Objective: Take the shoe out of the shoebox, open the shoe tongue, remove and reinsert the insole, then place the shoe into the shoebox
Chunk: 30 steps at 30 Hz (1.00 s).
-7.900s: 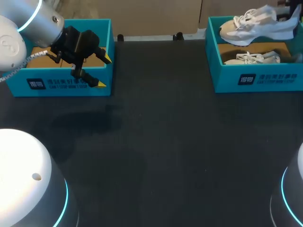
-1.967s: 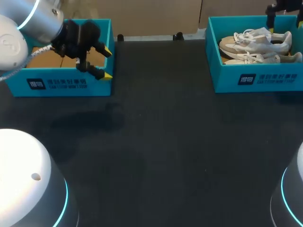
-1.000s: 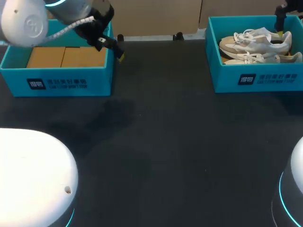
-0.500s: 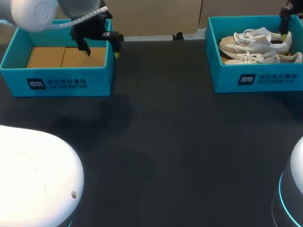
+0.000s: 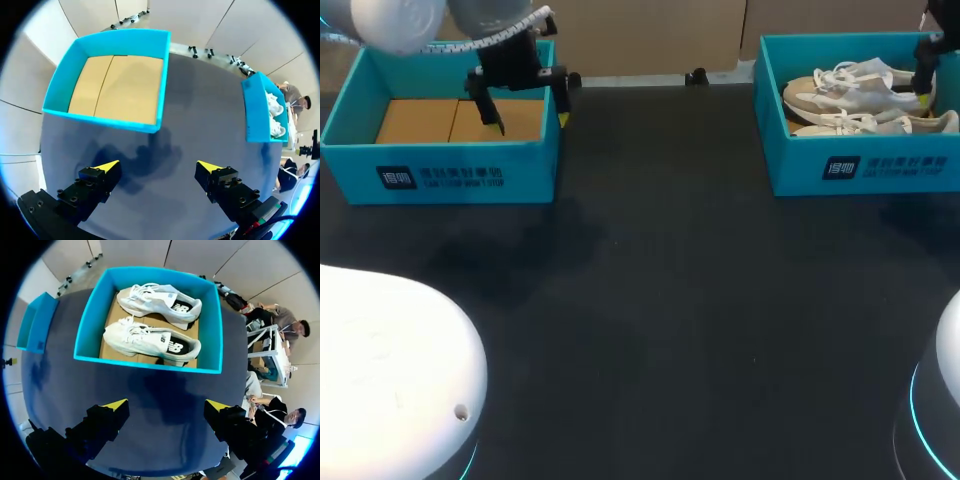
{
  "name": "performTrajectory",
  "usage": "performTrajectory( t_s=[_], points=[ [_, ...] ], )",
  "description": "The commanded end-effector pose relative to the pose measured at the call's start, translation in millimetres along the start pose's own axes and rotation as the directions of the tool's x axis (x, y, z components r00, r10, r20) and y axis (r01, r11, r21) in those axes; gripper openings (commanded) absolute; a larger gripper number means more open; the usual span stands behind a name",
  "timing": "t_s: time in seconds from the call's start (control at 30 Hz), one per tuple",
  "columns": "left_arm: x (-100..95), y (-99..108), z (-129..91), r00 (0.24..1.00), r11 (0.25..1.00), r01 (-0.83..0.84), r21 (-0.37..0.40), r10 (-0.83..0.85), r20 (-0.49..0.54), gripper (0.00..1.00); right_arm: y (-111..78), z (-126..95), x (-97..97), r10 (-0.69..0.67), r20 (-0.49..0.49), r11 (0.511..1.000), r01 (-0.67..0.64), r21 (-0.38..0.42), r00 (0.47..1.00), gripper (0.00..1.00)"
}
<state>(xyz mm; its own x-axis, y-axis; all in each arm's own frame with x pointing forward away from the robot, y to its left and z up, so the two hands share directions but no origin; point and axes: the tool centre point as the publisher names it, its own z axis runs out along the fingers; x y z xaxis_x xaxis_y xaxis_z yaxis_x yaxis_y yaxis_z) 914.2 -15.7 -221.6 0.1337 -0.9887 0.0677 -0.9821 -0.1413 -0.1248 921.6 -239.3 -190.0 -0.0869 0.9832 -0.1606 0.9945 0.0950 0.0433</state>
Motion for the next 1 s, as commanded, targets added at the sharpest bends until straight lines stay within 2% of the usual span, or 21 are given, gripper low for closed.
performTrajectory(
  t_s=[0.03,0.3,0.67,1.0],
  points=[
    [4.7,-3,7,1.0,1.0,0.0,-0.01,0.001,0.014,1.0,-10.6,3,-1.1,0.004,-0.004,0.999,-0.004,-0.044,1.0,1.0],
    [-9.5,-3,8,0.999,0.999,0.042,-0.022,-0.041,0.03,1.0,-19.1,6,3.7,0.043,-0.057,0.998,-0.045,-0.042,0.997,1.0],
    [-11.8,6,-4,0.995,0.994,-0.101,-0.046,0.101,0.009,1.0,-33.9,12,3.8,0.029,-0.057,1.0,-0.029,-0.006,0.998,1.0],
    [-20.5,17,-13,0.994,0.991,-0.103,-0.085,0.107,0.034,1.0,-41.2,14,6.4,0.04,-0.079,0.999,-0.039,0.02,0.996,1.0]
  ],
)
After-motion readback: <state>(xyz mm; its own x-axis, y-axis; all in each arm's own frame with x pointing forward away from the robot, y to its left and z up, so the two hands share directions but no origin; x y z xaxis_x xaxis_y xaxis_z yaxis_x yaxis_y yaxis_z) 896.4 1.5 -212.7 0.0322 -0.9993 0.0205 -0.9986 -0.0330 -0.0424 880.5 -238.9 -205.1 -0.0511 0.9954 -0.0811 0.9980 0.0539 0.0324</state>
